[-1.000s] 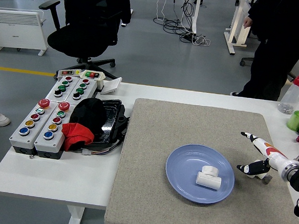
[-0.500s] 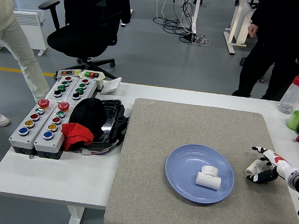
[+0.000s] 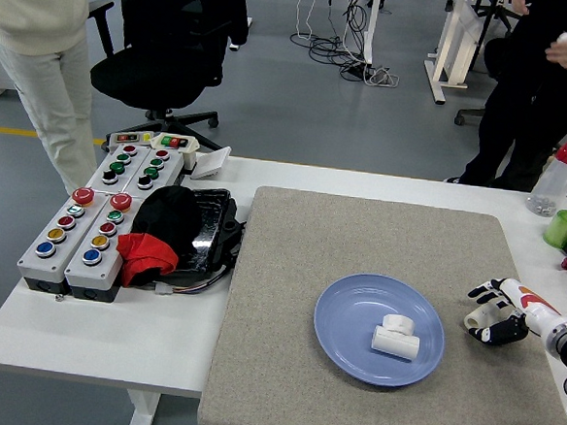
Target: Pick pipe place plate twice
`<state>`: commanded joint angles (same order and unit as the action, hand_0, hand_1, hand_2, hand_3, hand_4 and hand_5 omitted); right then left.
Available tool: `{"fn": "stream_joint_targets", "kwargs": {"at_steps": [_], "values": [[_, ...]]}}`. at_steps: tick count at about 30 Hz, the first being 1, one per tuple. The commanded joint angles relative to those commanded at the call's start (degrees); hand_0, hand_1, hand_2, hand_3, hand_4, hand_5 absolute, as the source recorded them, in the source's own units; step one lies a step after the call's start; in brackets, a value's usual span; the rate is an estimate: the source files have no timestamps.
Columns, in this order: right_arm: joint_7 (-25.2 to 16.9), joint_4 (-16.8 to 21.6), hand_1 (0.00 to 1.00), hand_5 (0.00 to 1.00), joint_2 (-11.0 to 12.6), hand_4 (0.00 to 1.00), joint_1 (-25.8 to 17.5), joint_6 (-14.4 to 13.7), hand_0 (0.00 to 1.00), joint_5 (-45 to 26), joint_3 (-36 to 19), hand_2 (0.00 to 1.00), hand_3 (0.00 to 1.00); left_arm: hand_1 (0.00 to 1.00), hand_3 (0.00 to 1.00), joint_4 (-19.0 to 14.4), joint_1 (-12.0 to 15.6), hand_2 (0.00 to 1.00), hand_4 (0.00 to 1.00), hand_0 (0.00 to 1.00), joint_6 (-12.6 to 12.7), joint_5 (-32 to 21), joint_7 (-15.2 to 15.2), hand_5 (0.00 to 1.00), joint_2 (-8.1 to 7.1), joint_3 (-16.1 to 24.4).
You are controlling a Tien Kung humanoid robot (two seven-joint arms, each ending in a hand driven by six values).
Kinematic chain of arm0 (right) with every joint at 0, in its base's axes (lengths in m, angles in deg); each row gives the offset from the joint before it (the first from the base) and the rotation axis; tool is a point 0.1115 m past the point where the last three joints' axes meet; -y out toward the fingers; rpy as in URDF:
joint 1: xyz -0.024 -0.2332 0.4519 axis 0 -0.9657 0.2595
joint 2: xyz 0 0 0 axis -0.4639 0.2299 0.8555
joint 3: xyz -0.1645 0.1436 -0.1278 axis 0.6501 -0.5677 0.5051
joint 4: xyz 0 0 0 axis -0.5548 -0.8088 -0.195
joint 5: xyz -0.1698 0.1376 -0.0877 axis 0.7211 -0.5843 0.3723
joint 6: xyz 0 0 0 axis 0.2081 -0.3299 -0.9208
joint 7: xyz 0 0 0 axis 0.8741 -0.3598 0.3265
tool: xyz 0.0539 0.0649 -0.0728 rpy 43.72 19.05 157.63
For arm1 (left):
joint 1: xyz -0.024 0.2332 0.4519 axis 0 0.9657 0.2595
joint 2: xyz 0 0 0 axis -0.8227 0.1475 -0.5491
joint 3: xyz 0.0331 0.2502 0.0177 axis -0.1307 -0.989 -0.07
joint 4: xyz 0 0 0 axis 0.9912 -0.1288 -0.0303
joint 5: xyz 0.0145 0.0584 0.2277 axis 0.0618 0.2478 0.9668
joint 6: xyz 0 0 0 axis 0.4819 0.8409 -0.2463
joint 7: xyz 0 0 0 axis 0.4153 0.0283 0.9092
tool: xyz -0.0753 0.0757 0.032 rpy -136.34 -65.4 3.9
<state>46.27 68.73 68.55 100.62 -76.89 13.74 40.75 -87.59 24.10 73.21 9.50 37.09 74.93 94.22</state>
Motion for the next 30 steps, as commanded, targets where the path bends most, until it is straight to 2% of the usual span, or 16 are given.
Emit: {"fn": "stream_joint_targets", "kwargs": {"at_steps": [1,4,9,12,15,18,20,24,30], "values": [[-0.06,0.37,0.354,0.146,0.13,0.685,-0.05,-0.12,0.210,0.13,-0.21,0.490,0.661,0.642,0.608,0.00,-0.01,0.664,0.474,0.669,-0.01,-0.01,0.01,0.998,0.00,0.00],[-0.19,2.61,0.354,0.146,0.77,0.685,-0.13,-0.54,0.210,0.94,-1.15,0.490,0.661,0.642,0.608,-0.01,-0.03,0.664,0.474,0.669,0.00,-0.17,0.01,0.998,-0.01,-0.11],[-0.28,10.02,0.347,0.147,1.68,0.689,0.22,-1.08,0.202,2.41,-1.54,0.489,0.653,0.641,0.609,0.01,0.03,0.664,0.474,0.669,0.01,-0.32,-0.02,0.998,-0.06,-0.16],[-0.61,15.68,0.347,0.147,1.39,0.689,1.26,-1.08,0.202,2.16,-0.06,0.489,0.653,0.641,0.609,-0.01,0.07,0.664,0.474,0.669,0.06,-0.59,0.01,0.998,-0.07,-0.29],[-0.85,18.19,0.345,0.141,0.06,0.679,3.05,-1.06,0.205,1.72,2.12,0.490,0.652,0.641,0.609,-0.05,0.08,0.664,0.473,0.669,0.11,-0.95,0.07,0.998,-0.07,-0.55],[-1.18,18.44,0.345,0.141,-2.03,0.679,5.49,-1.08,0.205,0.64,5.07,0.490,0.652,0.641,0.609,-0.08,0.19,0.664,0.473,0.669,0.22,-1.34,0.10,0.998,-0.06,-0.73],[-1.51,17.40,0.346,0.125,-4.16,0.665,7.28,-1.15,0.208,0.18,7.42,0.494,0.652,0.641,0.607,-0.13,0.27,0.664,0.473,0.668,0.17,-1.40,0.18,0.998,-0.04,-0.85],[-2.06,15.26,0.346,0.125,-6.70,0.665,8.85,-1.47,0.208,-0.76,10.55,0.494,0.652,0.641,0.607,-0.21,0.39,0.664,0.473,0.668,0.14,-1.61,0.26,0.998,-0.04,-1.08],[-3.54,8.71,0.363,0.114,-10.87,0.653,10.90,-2.64,0.218,-2.89,16.67,0.498,0.653,0.641,0.607,-0.36,0.59,0.664,0.473,0.669,0.11,-1.84,0.41,0.998,-0.04,-1.38]]}}
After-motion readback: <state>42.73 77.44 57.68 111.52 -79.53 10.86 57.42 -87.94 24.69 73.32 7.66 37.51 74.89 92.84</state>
